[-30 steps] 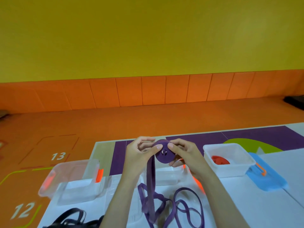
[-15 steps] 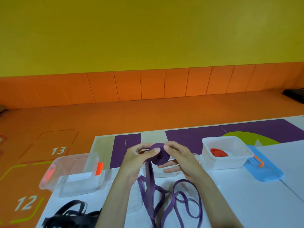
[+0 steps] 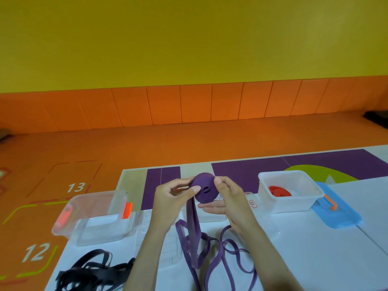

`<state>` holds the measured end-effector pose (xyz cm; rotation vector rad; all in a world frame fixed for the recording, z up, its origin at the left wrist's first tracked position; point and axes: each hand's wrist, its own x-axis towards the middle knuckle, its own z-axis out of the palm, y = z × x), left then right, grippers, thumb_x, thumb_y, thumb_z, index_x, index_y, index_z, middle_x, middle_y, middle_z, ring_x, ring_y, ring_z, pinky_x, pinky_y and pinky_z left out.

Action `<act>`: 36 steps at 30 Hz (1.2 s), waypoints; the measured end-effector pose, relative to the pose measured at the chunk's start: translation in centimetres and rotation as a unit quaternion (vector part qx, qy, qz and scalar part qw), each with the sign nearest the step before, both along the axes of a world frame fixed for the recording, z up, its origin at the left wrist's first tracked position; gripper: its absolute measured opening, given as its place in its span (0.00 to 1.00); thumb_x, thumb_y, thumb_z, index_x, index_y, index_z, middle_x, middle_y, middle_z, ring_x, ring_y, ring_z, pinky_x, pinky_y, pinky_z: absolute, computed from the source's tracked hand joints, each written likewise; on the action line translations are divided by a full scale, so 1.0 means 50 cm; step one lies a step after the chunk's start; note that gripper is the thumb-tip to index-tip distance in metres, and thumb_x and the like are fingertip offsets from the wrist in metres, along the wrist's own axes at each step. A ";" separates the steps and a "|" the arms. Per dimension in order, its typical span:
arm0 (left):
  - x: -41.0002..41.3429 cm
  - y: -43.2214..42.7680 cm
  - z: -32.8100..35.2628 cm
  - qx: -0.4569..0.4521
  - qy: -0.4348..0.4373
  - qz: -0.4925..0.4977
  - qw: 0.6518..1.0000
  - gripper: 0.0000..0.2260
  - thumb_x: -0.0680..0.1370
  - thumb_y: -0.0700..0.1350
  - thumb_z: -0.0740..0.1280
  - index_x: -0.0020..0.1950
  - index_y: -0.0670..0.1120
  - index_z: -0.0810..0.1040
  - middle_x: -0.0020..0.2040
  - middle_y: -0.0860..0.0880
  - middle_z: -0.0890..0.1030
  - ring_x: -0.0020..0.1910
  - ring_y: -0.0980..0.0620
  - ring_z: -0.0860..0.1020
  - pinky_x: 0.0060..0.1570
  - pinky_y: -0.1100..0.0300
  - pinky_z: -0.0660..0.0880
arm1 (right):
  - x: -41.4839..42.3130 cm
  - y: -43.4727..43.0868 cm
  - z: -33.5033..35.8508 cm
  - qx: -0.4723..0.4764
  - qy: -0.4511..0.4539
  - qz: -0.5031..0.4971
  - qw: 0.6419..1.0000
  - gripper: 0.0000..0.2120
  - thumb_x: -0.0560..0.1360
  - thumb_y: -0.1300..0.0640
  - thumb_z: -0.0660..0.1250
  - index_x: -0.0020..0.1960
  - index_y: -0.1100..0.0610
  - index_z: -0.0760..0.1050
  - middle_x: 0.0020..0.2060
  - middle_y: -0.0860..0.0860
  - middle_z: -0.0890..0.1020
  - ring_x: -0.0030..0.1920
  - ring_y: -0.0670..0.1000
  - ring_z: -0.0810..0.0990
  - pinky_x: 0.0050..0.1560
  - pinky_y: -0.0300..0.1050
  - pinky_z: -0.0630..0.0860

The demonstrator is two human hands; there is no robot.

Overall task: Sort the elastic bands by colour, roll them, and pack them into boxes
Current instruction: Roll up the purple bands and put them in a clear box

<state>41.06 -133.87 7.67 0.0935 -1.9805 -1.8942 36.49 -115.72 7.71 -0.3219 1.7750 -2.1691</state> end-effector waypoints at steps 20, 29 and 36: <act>0.010 -0.037 0.055 0.033 -0.119 -0.094 0.988 0.13 0.70 0.54 0.82 0.52 0.53 0.88 0.47 0.45 0.90 0.46 0.50 0.86 0.49 0.55 0.82 | -0.019 0.025 0.007 0.004 0.027 0.073 0.997 0.13 0.85 0.48 0.66 0.62 0.58 0.78 0.56 0.58 0.87 0.48 0.65 0.89 0.47 0.51 0.86; -0.004 -0.014 0.085 0.022 -0.066 -0.093 0.993 0.09 0.75 0.49 0.80 0.54 0.55 0.87 0.51 0.47 0.90 0.53 0.46 0.88 0.55 0.52 0.80 | -0.054 0.054 0.065 0.042 0.132 0.022 0.990 0.06 0.81 0.53 0.73 0.57 0.52 0.84 0.50 0.55 0.86 0.36 0.55 0.84 0.40 0.45 0.84; -0.017 -0.004 0.123 0.072 -0.006 -0.064 0.995 0.07 0.75 0.51 0.77 0.52 0.54 0.87 0.48 0.48 0.90 0.43 0.56 0.87 0.44 0.69 0.79 | -0.044 0.014 0.055 -0.090 0.100 0.008 0.991 0.15 0.80 0.50 0.73 0.62 0.56 0.80 0.57 0.60 0.84 0.45 0.60 0.87 0.50 0.54 0.86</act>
